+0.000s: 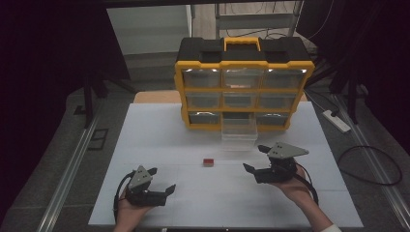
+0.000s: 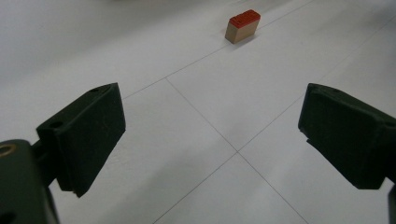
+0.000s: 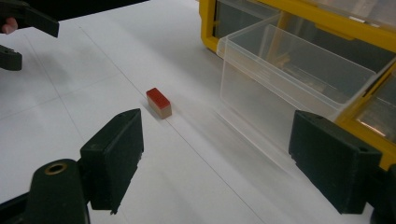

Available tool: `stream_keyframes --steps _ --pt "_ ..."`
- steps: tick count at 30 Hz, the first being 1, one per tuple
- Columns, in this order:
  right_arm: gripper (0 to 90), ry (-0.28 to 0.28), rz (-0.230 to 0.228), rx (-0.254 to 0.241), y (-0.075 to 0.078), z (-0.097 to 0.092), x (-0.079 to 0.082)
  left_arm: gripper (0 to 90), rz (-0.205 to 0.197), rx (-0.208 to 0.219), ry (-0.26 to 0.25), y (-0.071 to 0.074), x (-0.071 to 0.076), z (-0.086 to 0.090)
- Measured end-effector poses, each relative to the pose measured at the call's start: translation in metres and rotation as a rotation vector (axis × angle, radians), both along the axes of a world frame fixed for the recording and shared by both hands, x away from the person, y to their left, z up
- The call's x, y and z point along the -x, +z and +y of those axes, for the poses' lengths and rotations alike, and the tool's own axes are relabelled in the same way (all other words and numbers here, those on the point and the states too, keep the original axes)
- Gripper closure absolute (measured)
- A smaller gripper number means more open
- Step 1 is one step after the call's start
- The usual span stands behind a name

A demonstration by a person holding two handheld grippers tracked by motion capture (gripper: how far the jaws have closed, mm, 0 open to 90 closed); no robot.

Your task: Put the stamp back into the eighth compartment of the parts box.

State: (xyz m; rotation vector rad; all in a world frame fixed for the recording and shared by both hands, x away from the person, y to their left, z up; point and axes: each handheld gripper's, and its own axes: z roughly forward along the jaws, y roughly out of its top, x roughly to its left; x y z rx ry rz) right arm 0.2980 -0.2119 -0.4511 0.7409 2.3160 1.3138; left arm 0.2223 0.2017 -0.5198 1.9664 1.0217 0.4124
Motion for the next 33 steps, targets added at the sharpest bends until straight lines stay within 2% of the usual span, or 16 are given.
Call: stream_keyframes --steps 18,33 --pt "18.9 0.046 0.012 0.024 -0.002 0.024 -0.009 7.5 0.002 -0.006 -0.006 0.000 0.000 -0.001" --pt "18.9 0.081 0.045 0.049 -0.010 0.045 -0.018 7.7 0.006 -0.009 -0.006 -0.001 -0.001 -0.001"
